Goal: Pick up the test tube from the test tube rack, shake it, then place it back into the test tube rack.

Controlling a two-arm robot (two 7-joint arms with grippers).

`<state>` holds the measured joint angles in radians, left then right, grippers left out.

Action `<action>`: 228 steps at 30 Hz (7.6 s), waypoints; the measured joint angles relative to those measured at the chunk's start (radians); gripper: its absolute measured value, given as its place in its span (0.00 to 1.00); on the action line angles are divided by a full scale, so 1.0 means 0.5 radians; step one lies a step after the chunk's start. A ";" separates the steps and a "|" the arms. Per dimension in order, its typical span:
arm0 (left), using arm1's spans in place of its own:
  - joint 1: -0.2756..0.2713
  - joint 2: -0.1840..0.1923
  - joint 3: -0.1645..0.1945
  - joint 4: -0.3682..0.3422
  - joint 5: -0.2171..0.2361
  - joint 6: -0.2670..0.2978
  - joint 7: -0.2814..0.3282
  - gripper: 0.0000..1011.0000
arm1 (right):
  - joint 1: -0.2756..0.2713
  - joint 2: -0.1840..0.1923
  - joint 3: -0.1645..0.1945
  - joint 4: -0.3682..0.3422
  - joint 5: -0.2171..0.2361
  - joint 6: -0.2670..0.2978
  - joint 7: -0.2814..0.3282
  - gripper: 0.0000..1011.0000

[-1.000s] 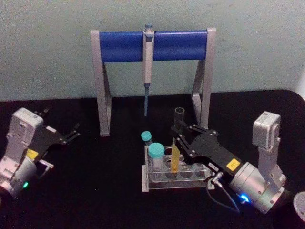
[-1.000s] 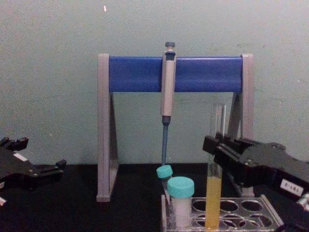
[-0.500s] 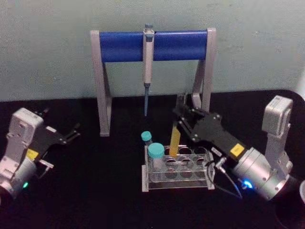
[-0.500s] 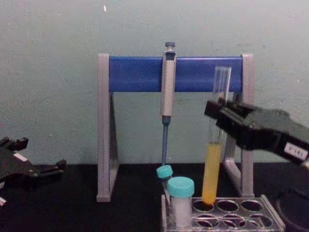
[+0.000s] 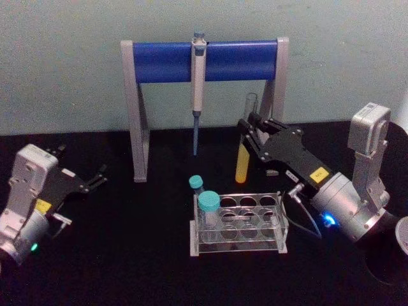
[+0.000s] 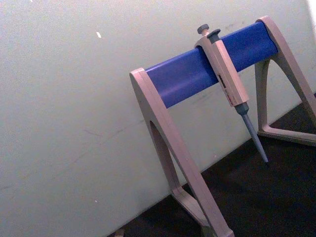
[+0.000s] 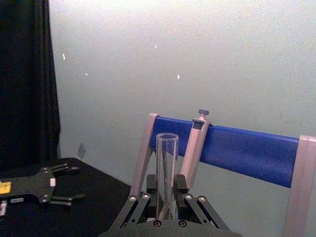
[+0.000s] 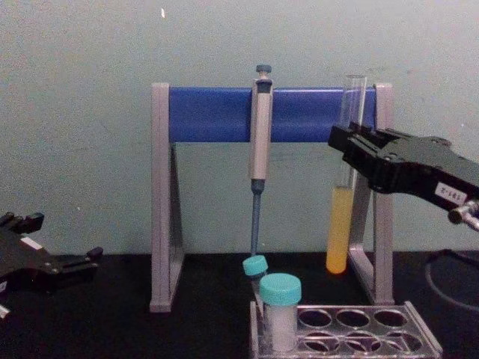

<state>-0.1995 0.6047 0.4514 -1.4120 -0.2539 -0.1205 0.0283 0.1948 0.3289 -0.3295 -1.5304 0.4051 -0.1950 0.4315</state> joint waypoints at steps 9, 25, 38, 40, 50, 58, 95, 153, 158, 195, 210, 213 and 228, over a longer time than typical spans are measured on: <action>0.000 0.000 0.000 0.000 0.000 0.000 0.000 0.99 | 0.030 -0.031 0.017 0.045 -0.027 0.003 -0.016 0.23; 0.000 0.000 0.000 0.000 0.000 0.000 0.000 0.99 | -0.089 0.036 0.123 -0.094 -0.115 0.040 -0.114 0.23; 0.000 0.000 0.000 0.000 0.000 0.000 0.000 0.99 | -0.257 0.146 0.120 -0.322 -0.030 0.246 -0.019 0.23; 0.000 0.000 0.000 0.000 0.000 0.000 0.000 0.99 | -0.234 0.130 0.095 -0.290 0.024 0.237 0.025 0.23; 0.000 0.000 0.000 0.000 0.000 0.000 0.000 0.99 | -0.072 0.029 0.009 -0.072 0.134 0.079 0.125 0.23; 0.000 0.000 0.000 0.000 0.000 0.000 0.000 0.99 | 0.011 -0.038 0.003 0.063 0.077 -0.050 0.054 0.23; 0.000 0.000 0.000 0.000 0.000 0.000 0.000 0.99 | -0.212 0.063 0.180 -0.193 -0.077 -0.002 -0.090 0.23; 0.000 0.000 0.000 0.000 0.000 0.000 0.000 0.99 | -0.136 0.012 0.143 -0.101 -0.116 -0.053 -0.078 0.23; 0.000 0.000 0.000 0.000 0.000 0.000 0.000 0.99 | -0.242 0.074 0.185 -0.232 -0.148 0.006 -0.109 0.23; 0.000 0.000 0.000 0.000 0.000 0.000 0.000 0.99 | -0.034 -0.022 0.040 0.001 -0.048 -0.063 0.001 0.23; 0.000 0.000 0.000 0.000 0.000 0.000 0.000 0.99 | -0.048 -0.028 0.083 -0.003 -0.052 -0.075 -0.011 0.23; 0.000 0.000 0.000 0.000 0.000 0.000 0.000 0.99 | -0.047 -0.031 0.083 -0.001 -0.052 -0.075 -0.010 0.23; 0.000 0.000 0.000 0.000 0.000 0.000 0.000 0.99 | -0.056 -0.035 0.088 -0.007 -0.048 -0.077 0.000 0.23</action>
<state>-0.1995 0.6047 0.4514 -1.4119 -0.2539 -0.1205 0.0283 0.1666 0.3113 -0.2853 -1.5341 0.3809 -0.2334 0.4315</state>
